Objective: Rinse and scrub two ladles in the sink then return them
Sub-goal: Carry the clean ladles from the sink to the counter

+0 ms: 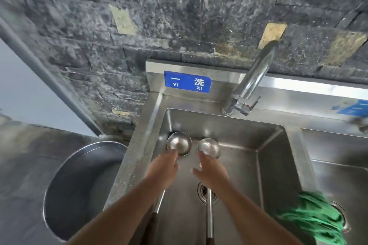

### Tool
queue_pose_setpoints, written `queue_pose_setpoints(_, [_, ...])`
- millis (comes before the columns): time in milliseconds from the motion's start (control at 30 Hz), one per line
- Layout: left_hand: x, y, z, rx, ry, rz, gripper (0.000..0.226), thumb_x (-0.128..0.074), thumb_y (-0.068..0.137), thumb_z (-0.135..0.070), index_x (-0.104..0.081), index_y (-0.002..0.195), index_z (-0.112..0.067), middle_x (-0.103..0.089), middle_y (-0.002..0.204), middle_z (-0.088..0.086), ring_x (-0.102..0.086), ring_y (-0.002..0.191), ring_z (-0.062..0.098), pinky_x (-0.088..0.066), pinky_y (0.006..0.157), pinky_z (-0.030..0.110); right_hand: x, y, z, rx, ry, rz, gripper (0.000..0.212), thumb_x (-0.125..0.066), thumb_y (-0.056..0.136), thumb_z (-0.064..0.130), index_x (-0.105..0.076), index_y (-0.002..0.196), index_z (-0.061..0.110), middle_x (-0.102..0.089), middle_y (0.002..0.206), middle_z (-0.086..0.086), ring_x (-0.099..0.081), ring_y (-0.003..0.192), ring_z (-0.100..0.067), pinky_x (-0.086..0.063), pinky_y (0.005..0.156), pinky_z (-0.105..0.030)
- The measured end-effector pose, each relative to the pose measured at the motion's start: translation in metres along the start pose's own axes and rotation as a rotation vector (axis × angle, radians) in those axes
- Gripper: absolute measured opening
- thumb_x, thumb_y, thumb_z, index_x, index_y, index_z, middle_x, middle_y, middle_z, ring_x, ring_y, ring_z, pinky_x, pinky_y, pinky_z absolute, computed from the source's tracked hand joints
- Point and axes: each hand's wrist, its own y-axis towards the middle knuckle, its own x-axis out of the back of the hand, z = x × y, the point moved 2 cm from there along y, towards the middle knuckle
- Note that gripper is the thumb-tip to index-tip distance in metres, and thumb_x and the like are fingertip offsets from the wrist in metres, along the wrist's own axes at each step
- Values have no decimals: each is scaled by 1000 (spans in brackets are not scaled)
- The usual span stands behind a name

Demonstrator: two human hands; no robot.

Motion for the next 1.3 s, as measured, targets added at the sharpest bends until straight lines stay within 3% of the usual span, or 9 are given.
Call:
queue_pose_setpoints(167, [-49,17,40,243,-262,26,26,-64,91,-18,-61,116,-14,-69,113,4,-66,105,24,-54,88,37,-75,51,1,-92,245,125,56,-65,82,43,-47,129,19,-64,118,-7,-62,109,-27,-53,87,-37])
queue_pose_setpoints(300, [-103,19,71,475,-345,112,32,-56,92,-12,-52,124,-18,-62,115,2,-64,100,23,-50,71,30,-154,94,-16,-275,575,213,59,-67,78,41,-48,129,17,-66,118,-14,-68,92,-29,-59,82,-44])
queue_pose_setpoints(433, [-142,25,99,738,-483,59,25,-52,98,-11,-54,121,-4,-59,117,5,-55,101,16,-44,89,24,-178,98,5,-413,904,316,7,-57,96,14,-55,92,9,-60,84,-14,-58,60,-19,-53,57,-33])
queue_pose_setpoints(533, [-162,32,111,802,-614,144,23,-59,91,-4,-66,111,6,-71,104,17,-67,87,27,-52,73,30,-192,104,9,-419,1078,375,11,-51,96,-1,-57,88,4,-59,73,-10,-62,50,-12,-48,44,-22])
queue_pose_setpoints(633, [-163,24,112,844,-758,188,18,-54,95,-1,-68,105,4,-74,94,23,-63,63,28,-47,53,32,-197,100,8,-423,1188,377,18,-45,95,-11,-55,85,0,-63,73,-15,-66,51,-17,-49,44,-25])
queue_pose_setpoints(833, [-114,-14,74,845,-1049,223,25,-49,101,-6,-71,92,3,-73,88,21,-61,60,23,-49,54,30,-161,60,15,-393,1209,360,14,-47,93,-9,-59,88,-3,-61,77,-23,-61,63,-28,-50,55,-33])
queue_pose_setpoints(1033, [-58,-74,44,685,-1114,245,16,-61,92,6,-71,104,3,-73,101,27,-73,82,32,-63,73,43,-95,-7,31,-296,1137,322,13,-52,93,-8,-60,91,2,-66,78,-13,-66,70,-26,-55,65,-33])
queue_pose_setpoints(1167, [-28,-120,32,543,-1050,213,12,-68,88,0,-77,91,-8,-76,94,20,-74,86,34,-62,80,44,-63,-51,46,-172,1103,325,9,-53,93,-7,-59,91,0,-65,72,-14,-64,67,-29,-55,80,-47])
queue_pose_setpoints(1300, [-12,-183,34,524,-882,88,16,-67,88,-9,-77,96,-19,-78,89,5,-75,77,19,-61,70,28,-62,-97,72,7,993,385,9,-55,93,-7,-58,91,1,-66,77,-12,-63,64,-20,-57,58,-29])
